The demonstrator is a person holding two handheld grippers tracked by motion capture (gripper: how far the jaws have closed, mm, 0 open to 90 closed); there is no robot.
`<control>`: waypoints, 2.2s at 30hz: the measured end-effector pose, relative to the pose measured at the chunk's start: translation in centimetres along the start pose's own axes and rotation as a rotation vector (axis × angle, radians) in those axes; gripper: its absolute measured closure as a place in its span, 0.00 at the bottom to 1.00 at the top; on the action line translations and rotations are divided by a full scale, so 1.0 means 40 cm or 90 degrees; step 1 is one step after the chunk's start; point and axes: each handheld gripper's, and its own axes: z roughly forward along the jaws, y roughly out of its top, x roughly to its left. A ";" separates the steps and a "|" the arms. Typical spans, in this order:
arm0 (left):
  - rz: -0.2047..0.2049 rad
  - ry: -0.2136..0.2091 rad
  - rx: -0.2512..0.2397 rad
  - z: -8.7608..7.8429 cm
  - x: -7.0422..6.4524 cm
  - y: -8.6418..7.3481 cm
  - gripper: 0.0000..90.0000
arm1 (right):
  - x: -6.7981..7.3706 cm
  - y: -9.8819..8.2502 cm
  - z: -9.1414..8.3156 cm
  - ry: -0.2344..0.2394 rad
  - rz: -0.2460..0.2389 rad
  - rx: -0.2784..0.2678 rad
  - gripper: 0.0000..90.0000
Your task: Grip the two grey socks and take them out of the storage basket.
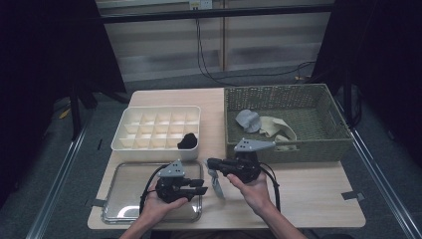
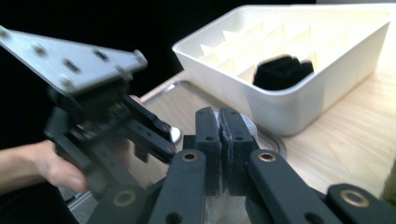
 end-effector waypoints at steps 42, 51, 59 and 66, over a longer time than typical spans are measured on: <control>0.049 -0.035 0.129 0.200 -0.045 0.016 0.78 | -0.146 -0.175 -0.180 -0.141 0.064 0.077 0.88; 0.053 -0.032 0.120 0.183 -0.032 0.018 0.78 | -0.146 -0.170 -0.196 -0.149 0.065 0.067 0.88; 0.047 -0.055 0.101 0.172 -0.074 0.018 0.81 | -0.147 -0.196 -0.152 -0.122 0.056 0.146 0.93; 0.037 -0.021 0.124 0.180 -0.040 0.012 0.79 | -0.142 -0.214 -0.147 -0.119 0.048 0.185 0.94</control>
